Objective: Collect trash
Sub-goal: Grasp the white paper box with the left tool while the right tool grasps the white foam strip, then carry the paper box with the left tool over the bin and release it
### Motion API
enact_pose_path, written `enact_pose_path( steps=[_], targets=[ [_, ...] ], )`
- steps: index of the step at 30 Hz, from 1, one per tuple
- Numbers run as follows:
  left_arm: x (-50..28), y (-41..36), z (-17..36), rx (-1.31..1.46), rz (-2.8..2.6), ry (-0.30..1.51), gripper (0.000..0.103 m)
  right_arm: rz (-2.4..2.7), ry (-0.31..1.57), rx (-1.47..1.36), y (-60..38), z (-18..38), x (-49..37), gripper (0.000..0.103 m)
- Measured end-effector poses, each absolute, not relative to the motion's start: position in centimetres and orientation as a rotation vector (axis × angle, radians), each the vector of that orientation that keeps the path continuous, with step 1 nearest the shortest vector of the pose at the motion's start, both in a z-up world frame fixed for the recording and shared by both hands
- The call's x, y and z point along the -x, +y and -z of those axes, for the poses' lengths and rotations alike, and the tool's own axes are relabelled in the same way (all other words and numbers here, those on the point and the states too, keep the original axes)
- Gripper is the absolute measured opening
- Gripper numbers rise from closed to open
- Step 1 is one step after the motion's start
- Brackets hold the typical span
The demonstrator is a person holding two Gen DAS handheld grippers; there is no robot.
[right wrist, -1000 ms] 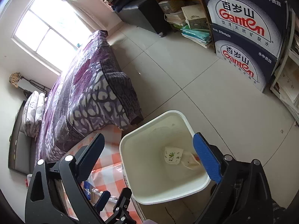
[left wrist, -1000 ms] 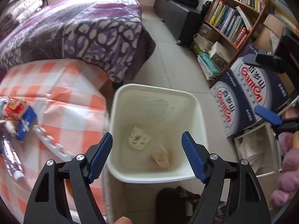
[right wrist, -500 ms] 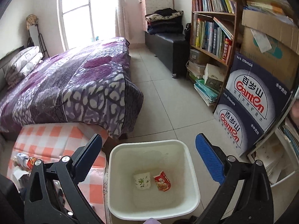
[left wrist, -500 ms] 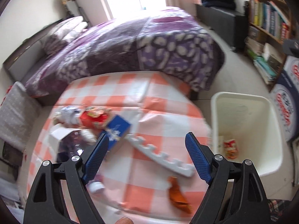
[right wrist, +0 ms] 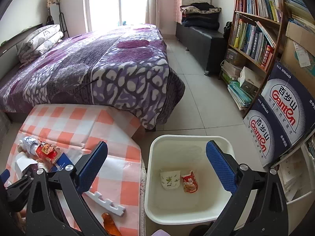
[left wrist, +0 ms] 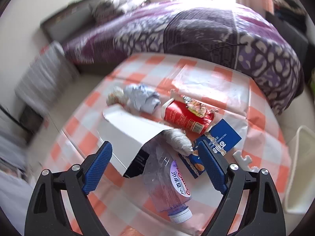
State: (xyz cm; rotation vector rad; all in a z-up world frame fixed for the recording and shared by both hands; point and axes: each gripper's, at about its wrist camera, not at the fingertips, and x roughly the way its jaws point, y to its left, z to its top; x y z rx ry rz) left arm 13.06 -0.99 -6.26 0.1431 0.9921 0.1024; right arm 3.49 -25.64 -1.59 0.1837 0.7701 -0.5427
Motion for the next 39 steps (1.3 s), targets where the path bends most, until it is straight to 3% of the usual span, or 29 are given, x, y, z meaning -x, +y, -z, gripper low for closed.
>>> enact_pose_path(
  steps=[10, 15, 19, 23, 26, 29, 32, 33, 34, 39],
  targets=[
    [-15.9, 12.0, 10.6, 0.667, -0.247, 1.184, 0.086, 0.480, 0.831, -0.159, -22.1, 3.9, -6.0, 0.096],
    [-17.2, 12.4, 12.8, 0.785, -0.259, 1.229, 0.086, 0.428, 0.885, -0.076, -20.5, 5.8, -7.4, 0.096],
    [-18.4, 12.6, 13.3, 0.800, -0.206, 1.232, 0.086, 0.304, 1.064, -0.072, -20.1, 9.4, -9.1, 0.096],
    [-18.9, 12.6, 12.8, 0.761, -0.130, 1.225, 0.065, 0.200, 1.210, -0.070, -18.7, 12.9, -10.2, 0.095],
    [-18.8, 12.4, 11.1, 0.653, -0.121, 1.185, 0.053, 0.171, 1.232, 0.006, -17.2, 14.0, -10.4, 0.087],
    [-18.3, 12.5, 9.8, 0.591, -0.092, 1.153, 0.050, 0.137, 1.257, 0.043, -15.9, 14.8, -10.5, 0.074],
    [-17.7, 13.0, 8.8, 0.586, -0.056, 1.143, 0.049, 0.109, 1.282, 0.059, -15.0, 15.2, -10.6, 0.052],
    [-17.4, 13.2, 8.5, 0.582, -0.047, 1.137, 0.049, 0.099, 1.276, 0.053, -14.8, 15.0, -10.6, 0.030],
    [-17.1, 13.3, 8.1, 0.580, -0.037, 1.132, 0.049, 0.097, 1.274, 0.066, -14.3, 14.7, -10.7, 0.026],
    [-15.8, 14.0, 6.0, 0.575, 0.007, 1.095, 0.041, 0.042, 1.190, 0.029, -12.5, 12.2, -10.5, 0.024]
  ],
)
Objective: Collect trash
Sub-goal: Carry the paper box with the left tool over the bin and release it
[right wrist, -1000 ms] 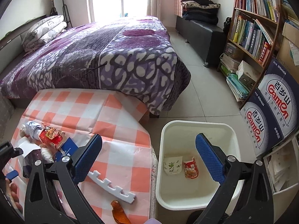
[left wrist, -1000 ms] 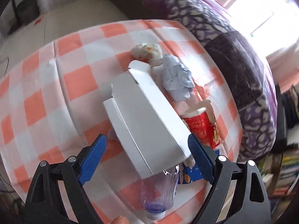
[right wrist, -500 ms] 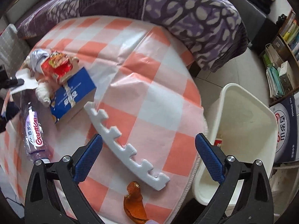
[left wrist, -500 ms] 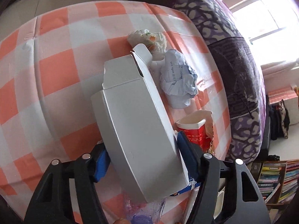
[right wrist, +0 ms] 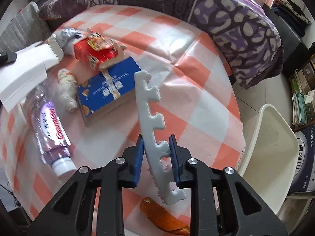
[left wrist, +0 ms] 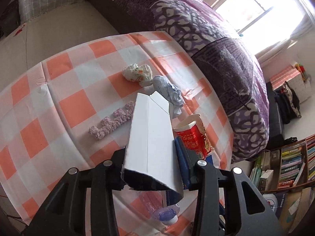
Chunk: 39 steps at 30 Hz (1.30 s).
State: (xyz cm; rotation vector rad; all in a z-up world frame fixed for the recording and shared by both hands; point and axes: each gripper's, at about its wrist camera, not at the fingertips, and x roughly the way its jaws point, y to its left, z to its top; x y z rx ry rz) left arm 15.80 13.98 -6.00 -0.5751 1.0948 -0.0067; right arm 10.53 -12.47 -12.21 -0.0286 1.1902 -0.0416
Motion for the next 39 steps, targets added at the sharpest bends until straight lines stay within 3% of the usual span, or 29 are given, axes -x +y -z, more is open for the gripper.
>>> enact_pose_path(
  steps=[9, 20, 39],
  targets=[
    [-13.6, 12.6, 2.7, 0.437, 0.046, 0.988, 0.041, -0.058, 0.960, -0.166, -11.7, 5.4, -9.4, 0.025],
    [-11.5, 8.1, -0.6, 0.267, 0.069, 0.832, 0.041, -0.021, 0.788, -0.243, -13.6, 2.3, -7.9, 0.025],
    [-8.3, -0.2, -1.5, 0.137, 0.184, 0.780, 0.041, 0.086, 0.738, -0.280, -18.6, 0.7, -4.7, 0.026]
  ],
)
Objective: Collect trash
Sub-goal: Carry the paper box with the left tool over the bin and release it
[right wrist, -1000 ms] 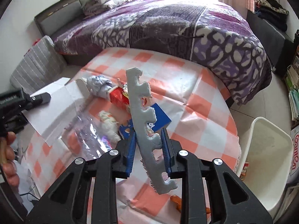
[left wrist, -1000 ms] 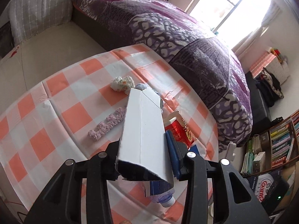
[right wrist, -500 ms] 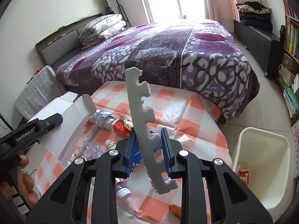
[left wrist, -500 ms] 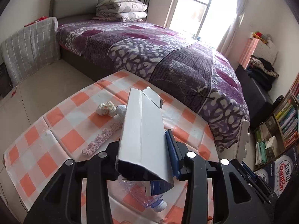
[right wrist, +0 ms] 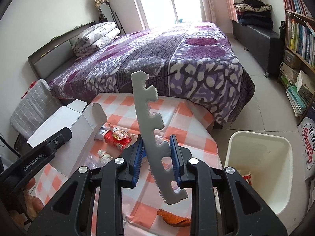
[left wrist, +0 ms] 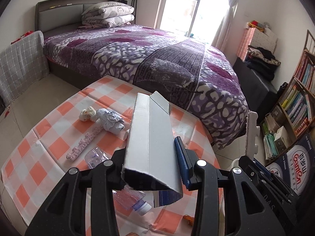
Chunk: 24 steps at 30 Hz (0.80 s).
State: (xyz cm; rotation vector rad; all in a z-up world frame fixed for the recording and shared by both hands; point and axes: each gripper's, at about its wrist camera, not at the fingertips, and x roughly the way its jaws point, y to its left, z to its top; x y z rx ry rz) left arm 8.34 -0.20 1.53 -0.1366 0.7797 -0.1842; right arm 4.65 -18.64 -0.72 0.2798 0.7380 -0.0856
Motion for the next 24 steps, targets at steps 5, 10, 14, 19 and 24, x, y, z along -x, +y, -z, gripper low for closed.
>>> enact_pose_path(
  steps=[5, 10, 14, 19, 24],
  targets=[
    [-7.8, -2.1, -1.4, 0.117, 0.215, 0.782, 0.041, 0.131, 0.744, -0.303, -20.7, 0.6, -3.8, 0.026],
    [-7.3, -4.0, -1.1, 0.090, 0.245, 0.786, 0.041, 0.184, 0.756, -0.339, -22.9, 0.8, -3.1, 0.026],
    [-6.7, -5.6, -0.8, 0.066, 0.282, 0.788, 0.041, 0.228, 0.770, -0.378, -24.9, 1.0, -2.6, 0.026],
    [-5.8, -7.9, -0.6, 0.040, 0.330, 0.788, 0.041, 0.269, 0.780, -0.420, -27.0, 1.2, -1.7, 0.026],
    [-4.8, -10.2, -0.5, 0.010, 0.377, 0.787, 0.041, 0.325, 0.772, -0.437, -28.8, 1.2, -0.7, 0.035]
  ],
)
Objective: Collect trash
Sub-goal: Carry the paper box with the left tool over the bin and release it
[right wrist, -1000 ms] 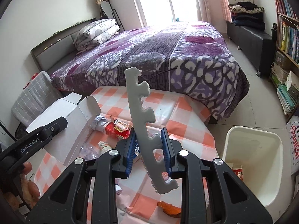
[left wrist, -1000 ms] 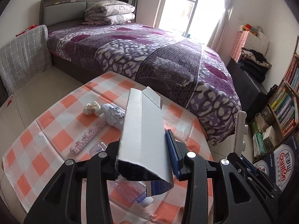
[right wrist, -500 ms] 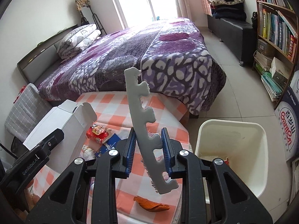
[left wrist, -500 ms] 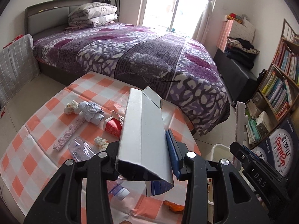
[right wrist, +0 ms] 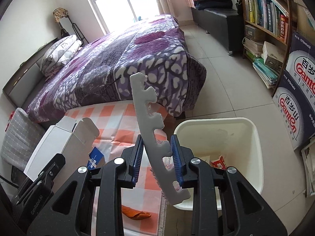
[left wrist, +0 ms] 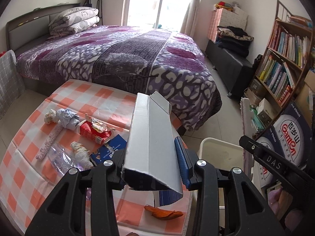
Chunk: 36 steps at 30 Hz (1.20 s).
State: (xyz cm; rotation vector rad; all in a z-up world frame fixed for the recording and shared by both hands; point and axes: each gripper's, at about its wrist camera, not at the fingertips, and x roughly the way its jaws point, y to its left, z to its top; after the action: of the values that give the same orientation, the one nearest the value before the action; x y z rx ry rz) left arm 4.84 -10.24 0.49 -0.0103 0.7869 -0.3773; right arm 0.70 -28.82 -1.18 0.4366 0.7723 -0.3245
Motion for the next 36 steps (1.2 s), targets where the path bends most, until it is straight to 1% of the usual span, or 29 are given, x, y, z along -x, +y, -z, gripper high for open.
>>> enact_pose_path(
  steps=[1, 2, 4, 5, 7, 9, 10, 20, 33, 34, 36],
  targets=[
    [-4.7, -10.7, -0.4, 0.005, 0.386, 0.788, 0.041, 0.335, 0.771, -0.444, -29.2, 1.2, -0.5, 0.046],
    [-4.5, -11.1, -0.3, 0.002, 0.395, 0.790, 0.041, 0.353, 0.763, -0.456, -29.7, 1.1, -0.2, 0.050],
    [-4.2, -12.0, -0.1, -0.005, 0.413, 0.796, 0.041, 0.387, 0.750, -0.474, -30.7, 1.1, 0.4, 0.063],
    [-4.0, -12.4, 0.0, -0.010, 0.421, 0.799, 0.041, 0.404, 0.741, -0.489, -31.4, 1.0, 0.8, 0.066],
    [-3.6, -13.3, 0.2, -0.019, 0.438, 0.806, 0.041, 0.430, 0.728, -0.509, -32.3, 0.9, 1.4, 0.078],
    [-3.3, -14.2, 0.4, -0.026, 0.455, 0.814, 0.041, 0.467, 0.711, -0.531, -33.5, 0.8, 2.2, 0.085],
    [-3.1, -14.6, 0.6, -0.030, 0.463, 0.817, 0.041, 0.483, 0.701, -0.545, -34.2, 0.7, 2.7, 0.087],
    [-1.4, -18.8, 1.5, -0.053, 0.542, 0.851, 0.041, 0.576, 0.655, -0.577, -37.9, 0.2, 5.4, 0.095],
    [-0.1, -22.1, 2.6, -0.026, 0.665, 0.904, 0.042, 0.645, 0.619, -0.552, -39.9, -0.5, 7.7, 0.096],
    [-0.1, -22.3, 2.7, -0.024, 0.679, 0.908, 0.043, 0.648, 0.620, -0.550, -39.9, -0.5, 7.7, 0.096],
    [0.1, -22.6, 3.0, -0.025, 0.701, 0.916, 0.056, 0.653, 0.625, -0.554, -40.1, -0.5, 7.9, 0.096]
  ],
)
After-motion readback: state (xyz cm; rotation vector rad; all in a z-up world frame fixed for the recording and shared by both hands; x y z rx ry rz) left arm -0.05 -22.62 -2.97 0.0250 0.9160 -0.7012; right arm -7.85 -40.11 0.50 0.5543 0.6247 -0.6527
